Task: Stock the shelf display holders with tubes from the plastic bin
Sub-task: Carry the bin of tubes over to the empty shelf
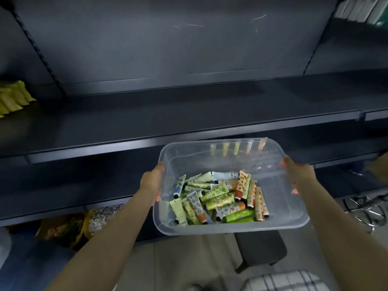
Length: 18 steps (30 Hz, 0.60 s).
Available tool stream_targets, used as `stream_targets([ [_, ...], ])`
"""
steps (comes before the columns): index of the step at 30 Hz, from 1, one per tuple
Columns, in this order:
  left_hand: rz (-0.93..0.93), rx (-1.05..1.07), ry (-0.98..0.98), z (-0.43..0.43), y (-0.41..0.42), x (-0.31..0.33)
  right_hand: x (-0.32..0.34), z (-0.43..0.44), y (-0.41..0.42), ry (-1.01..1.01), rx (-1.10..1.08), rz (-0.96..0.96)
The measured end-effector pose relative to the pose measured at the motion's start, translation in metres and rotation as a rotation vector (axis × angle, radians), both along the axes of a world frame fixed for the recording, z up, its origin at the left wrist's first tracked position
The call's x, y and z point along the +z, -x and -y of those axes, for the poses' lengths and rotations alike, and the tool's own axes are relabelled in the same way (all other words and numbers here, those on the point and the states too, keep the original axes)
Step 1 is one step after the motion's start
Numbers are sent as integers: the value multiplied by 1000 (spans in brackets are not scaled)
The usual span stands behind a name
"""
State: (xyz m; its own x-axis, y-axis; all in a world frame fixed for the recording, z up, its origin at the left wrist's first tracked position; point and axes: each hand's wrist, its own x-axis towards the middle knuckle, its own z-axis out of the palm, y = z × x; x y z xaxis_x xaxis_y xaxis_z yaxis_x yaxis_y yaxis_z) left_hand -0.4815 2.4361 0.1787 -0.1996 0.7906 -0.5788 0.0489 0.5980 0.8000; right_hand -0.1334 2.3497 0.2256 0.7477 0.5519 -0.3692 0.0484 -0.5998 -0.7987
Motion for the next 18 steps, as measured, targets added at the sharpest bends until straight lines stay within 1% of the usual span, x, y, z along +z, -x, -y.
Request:
stream_targets([
  [4, 51, -19, 34, -9, 6, -14, 2, -11, 3, 23, 2, 47],
  [11, 123, -42, 90, -34, 18, -4, -6, -26, 9, 75, -3, 45],
  [18, 68, -78, 68, -55, 33, -7, -20, -37, 21, 109, -21, 34],
])
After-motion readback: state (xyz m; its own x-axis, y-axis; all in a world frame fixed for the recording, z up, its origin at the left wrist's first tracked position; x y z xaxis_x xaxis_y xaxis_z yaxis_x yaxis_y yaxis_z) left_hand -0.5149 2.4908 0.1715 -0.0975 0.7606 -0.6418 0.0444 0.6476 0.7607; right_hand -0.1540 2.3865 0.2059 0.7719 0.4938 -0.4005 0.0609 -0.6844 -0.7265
